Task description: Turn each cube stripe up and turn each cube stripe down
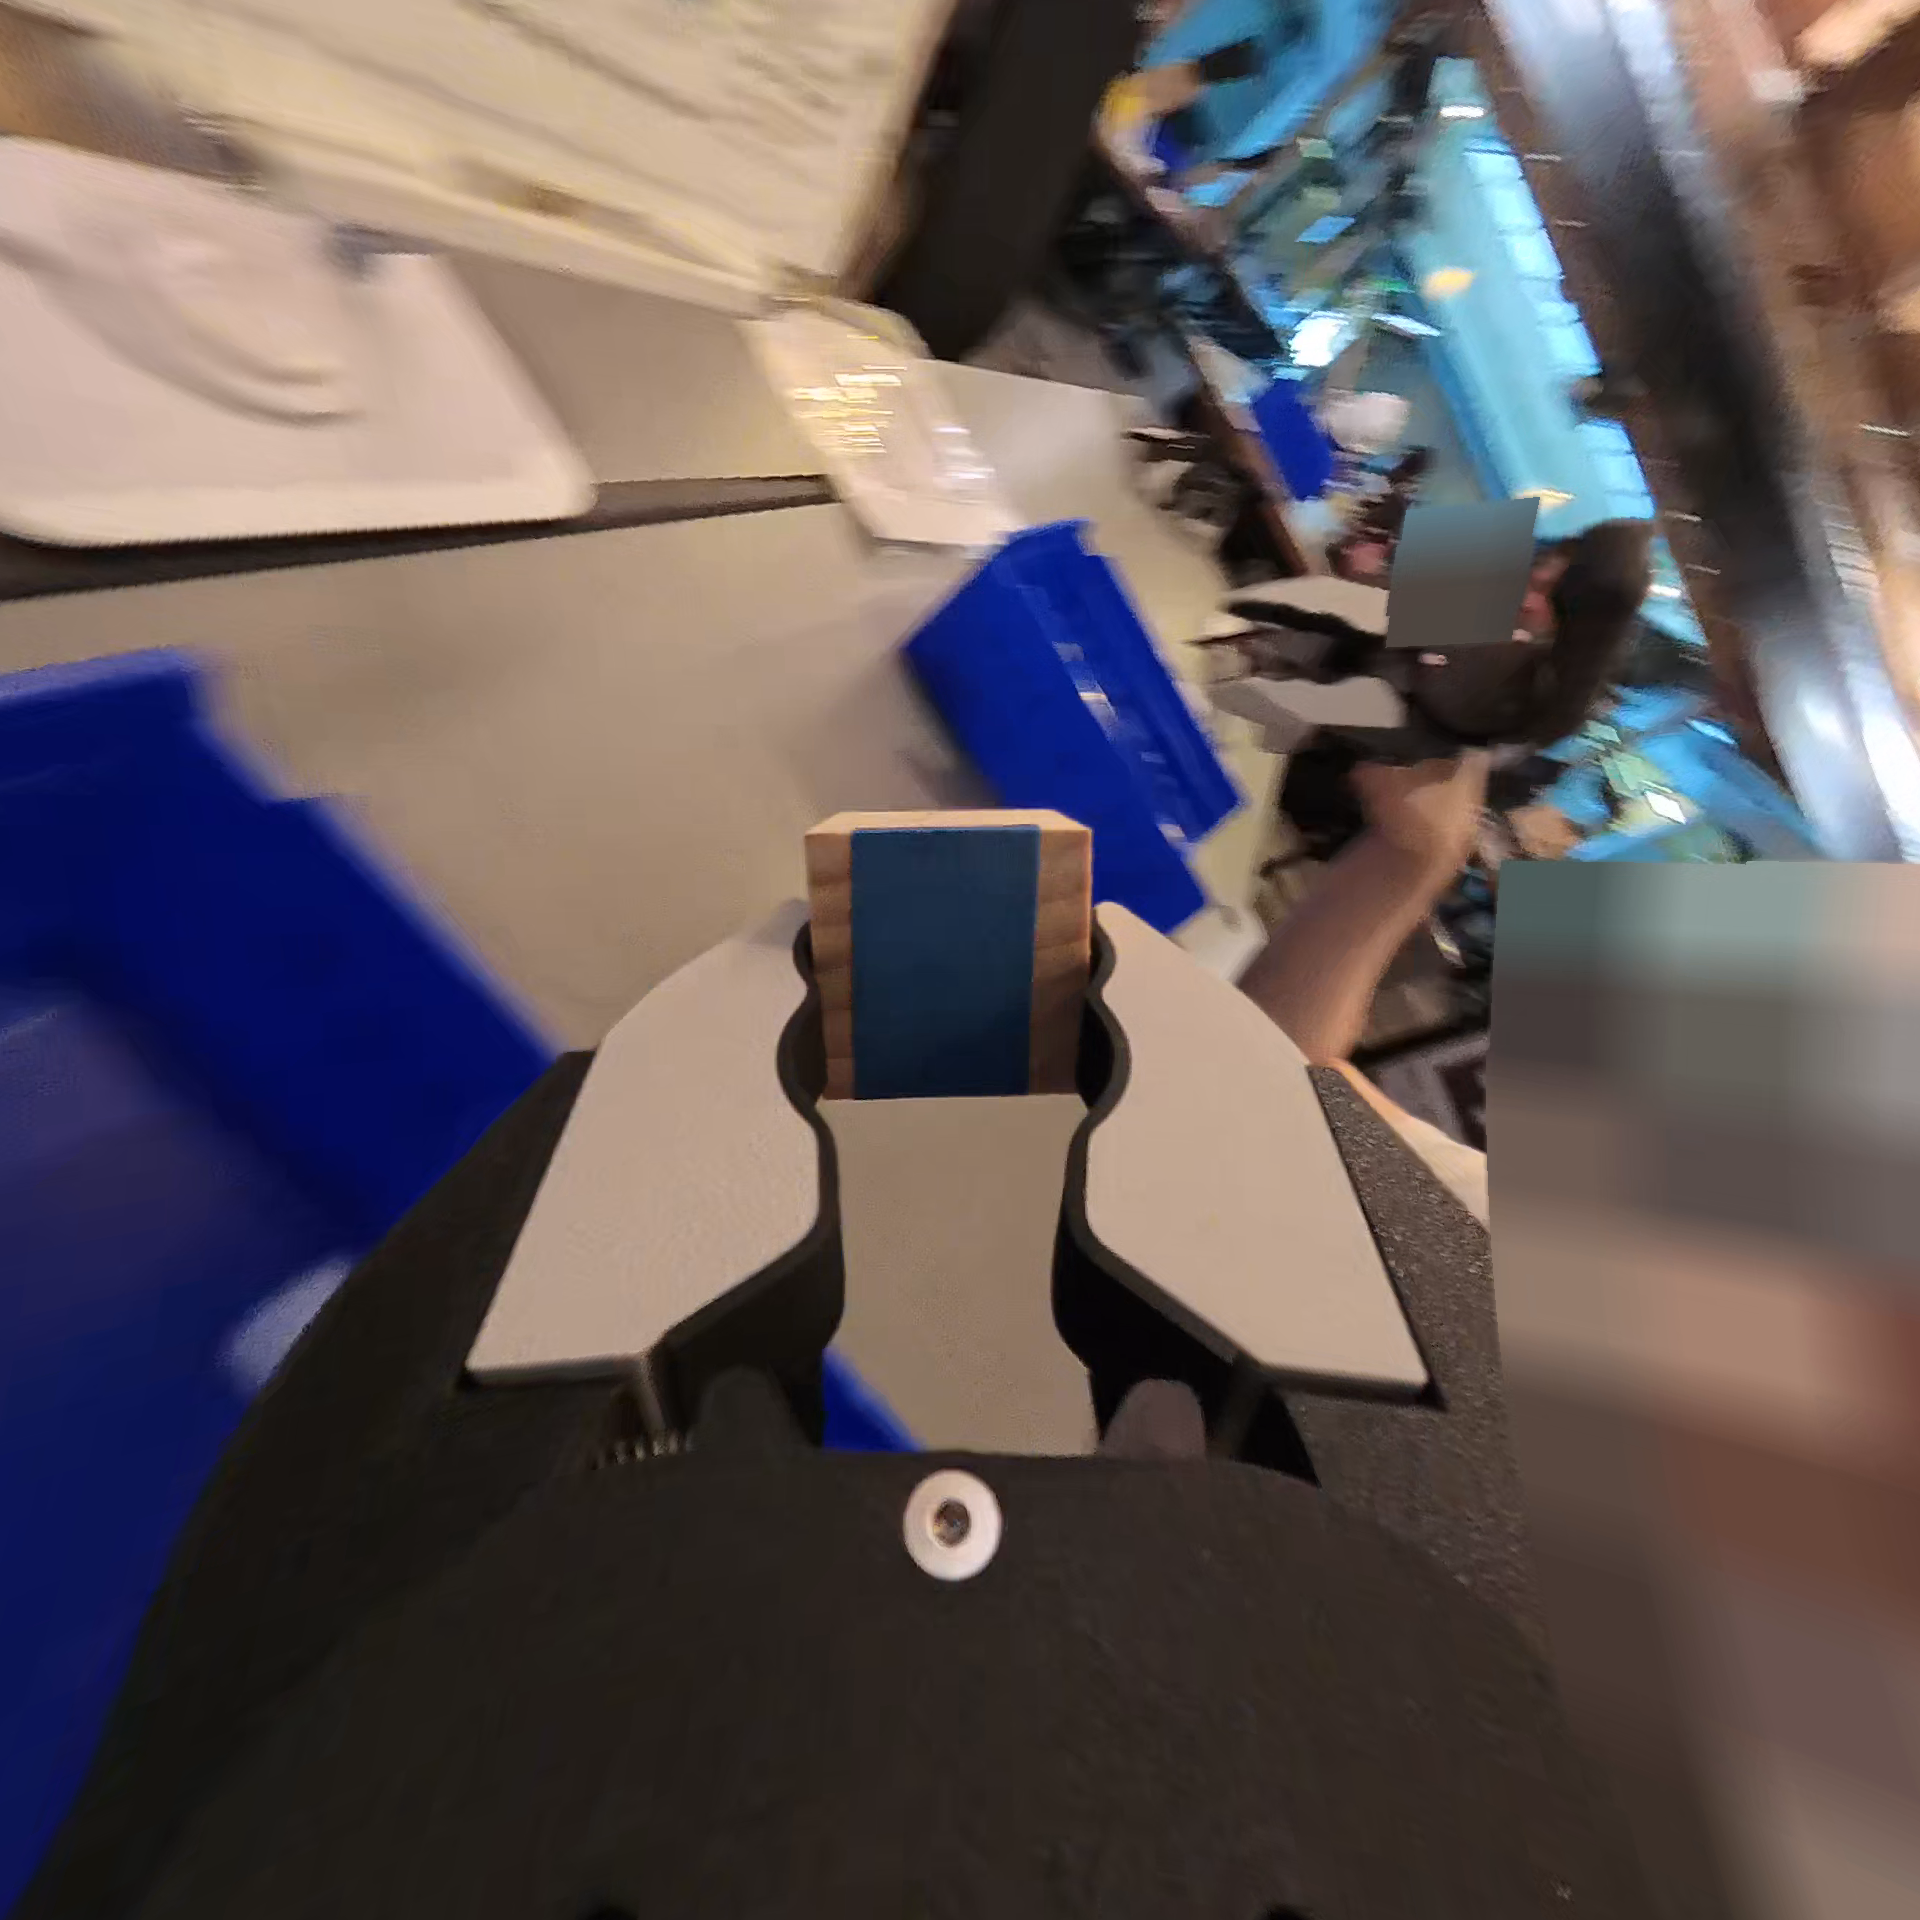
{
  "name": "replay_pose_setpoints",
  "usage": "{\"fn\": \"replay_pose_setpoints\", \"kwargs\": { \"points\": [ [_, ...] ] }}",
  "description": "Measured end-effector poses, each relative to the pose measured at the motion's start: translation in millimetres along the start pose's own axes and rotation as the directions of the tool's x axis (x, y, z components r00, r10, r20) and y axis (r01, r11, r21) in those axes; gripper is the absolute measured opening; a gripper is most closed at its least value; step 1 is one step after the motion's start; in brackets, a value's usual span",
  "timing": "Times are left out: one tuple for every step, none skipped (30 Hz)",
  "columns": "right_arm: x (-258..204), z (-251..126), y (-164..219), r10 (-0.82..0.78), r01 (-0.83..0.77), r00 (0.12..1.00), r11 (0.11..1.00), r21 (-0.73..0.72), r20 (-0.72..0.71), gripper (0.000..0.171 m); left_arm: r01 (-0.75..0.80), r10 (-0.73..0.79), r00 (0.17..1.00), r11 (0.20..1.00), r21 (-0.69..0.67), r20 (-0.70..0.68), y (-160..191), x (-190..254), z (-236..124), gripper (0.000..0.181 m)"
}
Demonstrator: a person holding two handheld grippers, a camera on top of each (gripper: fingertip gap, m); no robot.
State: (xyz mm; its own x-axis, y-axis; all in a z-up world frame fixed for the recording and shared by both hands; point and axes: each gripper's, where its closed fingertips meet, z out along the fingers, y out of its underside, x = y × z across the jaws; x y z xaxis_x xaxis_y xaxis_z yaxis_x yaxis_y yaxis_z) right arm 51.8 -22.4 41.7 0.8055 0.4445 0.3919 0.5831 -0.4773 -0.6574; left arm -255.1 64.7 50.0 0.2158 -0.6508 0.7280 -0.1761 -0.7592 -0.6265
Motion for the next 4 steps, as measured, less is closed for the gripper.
{"fn": "replay_pose_setpoints", "kwargs": {
  "points": [
    [-17.3,-3.6,-28.9,-0.055,0.051,0.998,0.988,0.143,0.025,0.054,-0.009,0.009,0.996,1.0,0.001,-0.091,0.6,19.2,10.1,0.046],
    [-38.9,-8.8,-55.2,-0.117,0.098,0.992,0.953,0.286,0.051,0.063,-0.008,0.007,0.984,1.0,-0.003,-0.177,2.4,36.5,20.3,0.046],
    [-63.4,-15.1,-75.2,-0.183,0.136,0.98,0.904,0.406,0.077,0.072,-0.003,-0.001,0.967,1.0,-0.016,-0.257,6.0,52.3,30.8,0.046],
    [-87.9,-22.6,-91.0,-0.253,0.174,0.963,0.844,0.508,0.09,0.076,0.005,-0.016,0.945,0.999,-0.036,-0.327,10.6,66.2,41.1,0.046]
  ]
}}
